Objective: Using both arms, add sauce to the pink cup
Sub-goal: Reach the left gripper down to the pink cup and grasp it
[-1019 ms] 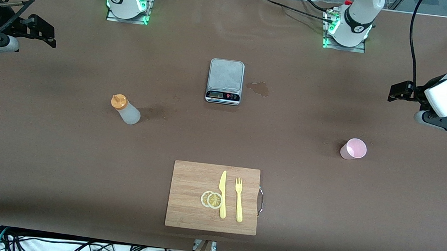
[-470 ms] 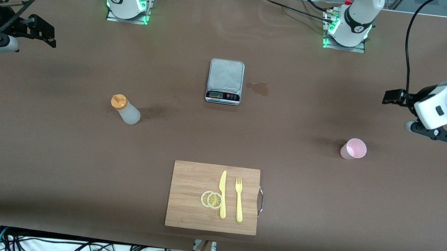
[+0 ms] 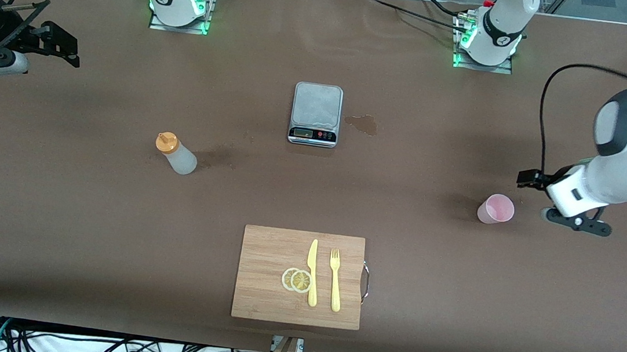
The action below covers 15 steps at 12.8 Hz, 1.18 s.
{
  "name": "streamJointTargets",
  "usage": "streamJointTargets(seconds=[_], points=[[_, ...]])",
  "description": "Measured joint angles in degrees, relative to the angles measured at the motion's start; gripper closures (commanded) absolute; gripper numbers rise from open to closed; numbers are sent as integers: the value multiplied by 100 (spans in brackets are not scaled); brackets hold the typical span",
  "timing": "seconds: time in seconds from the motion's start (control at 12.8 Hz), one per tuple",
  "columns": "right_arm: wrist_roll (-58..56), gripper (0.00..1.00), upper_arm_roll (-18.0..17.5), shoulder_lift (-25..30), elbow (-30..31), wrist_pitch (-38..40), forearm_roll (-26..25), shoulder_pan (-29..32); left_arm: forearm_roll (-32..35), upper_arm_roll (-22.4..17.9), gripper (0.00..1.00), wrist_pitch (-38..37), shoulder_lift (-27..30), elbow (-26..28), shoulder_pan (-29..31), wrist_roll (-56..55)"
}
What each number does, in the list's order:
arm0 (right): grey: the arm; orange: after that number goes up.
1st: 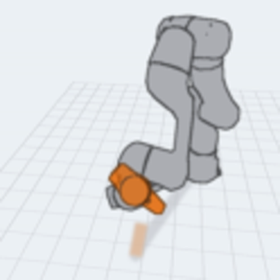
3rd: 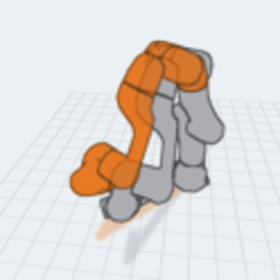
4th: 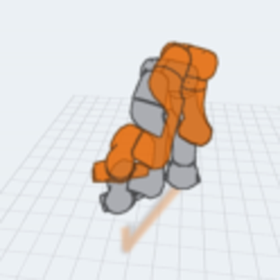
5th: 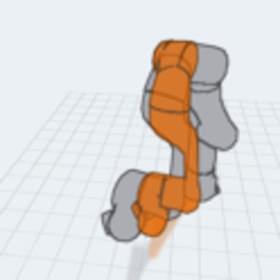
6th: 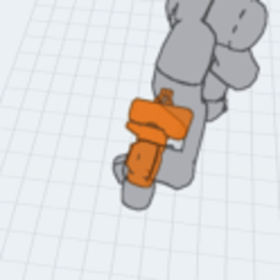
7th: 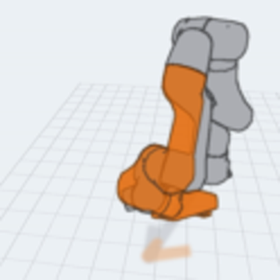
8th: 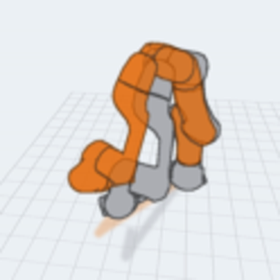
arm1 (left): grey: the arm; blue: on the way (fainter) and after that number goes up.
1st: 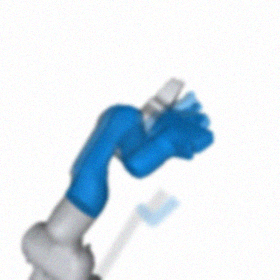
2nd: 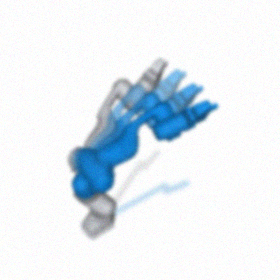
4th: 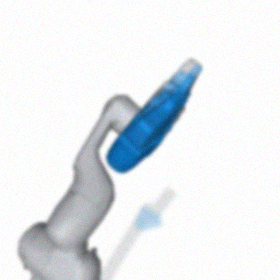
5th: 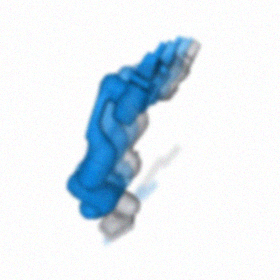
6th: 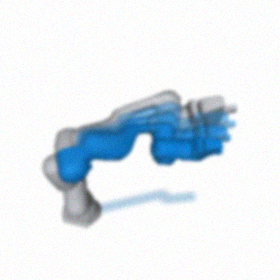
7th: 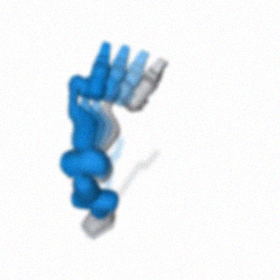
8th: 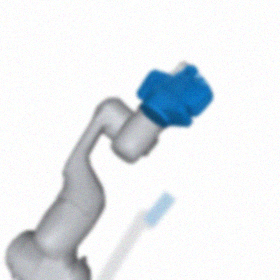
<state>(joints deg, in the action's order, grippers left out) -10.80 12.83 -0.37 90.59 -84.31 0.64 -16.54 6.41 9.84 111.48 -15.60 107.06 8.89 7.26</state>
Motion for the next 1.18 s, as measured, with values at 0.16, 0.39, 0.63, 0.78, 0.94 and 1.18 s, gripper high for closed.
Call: streamJointTargets(seconds=[0.16, 0.39, 0.63, 0.78, 0.94, 1.18], points=[[-3, 0, -48, -4, 53, -54, 17, -6, 204, -7, 0, 651, -124, 534, 48, -2], [-3, 0, -134, -22, 91, -114, 19, -24, 227, -10, 0, 1013, -313, 658, 163, 6], [-3, 0, -142, -91, 128, -223, 19, -72, 228, -16, 7, 1509, -597, 663, 312, 16], [-3, 0, -142, -99, 155, -230, 19, -86, 228, -13, 30, 1771, -799, 660, 339, 26], [-3, 0, -142, -99, 162, -225, 19, -86, 228, 28, 71, 1876, -931, 659, 309, 32], [-3, 0, -142, -98, 184, -218, 19, -86, 228, 68, 100, 1890, -1017, 657, 245, 33]])
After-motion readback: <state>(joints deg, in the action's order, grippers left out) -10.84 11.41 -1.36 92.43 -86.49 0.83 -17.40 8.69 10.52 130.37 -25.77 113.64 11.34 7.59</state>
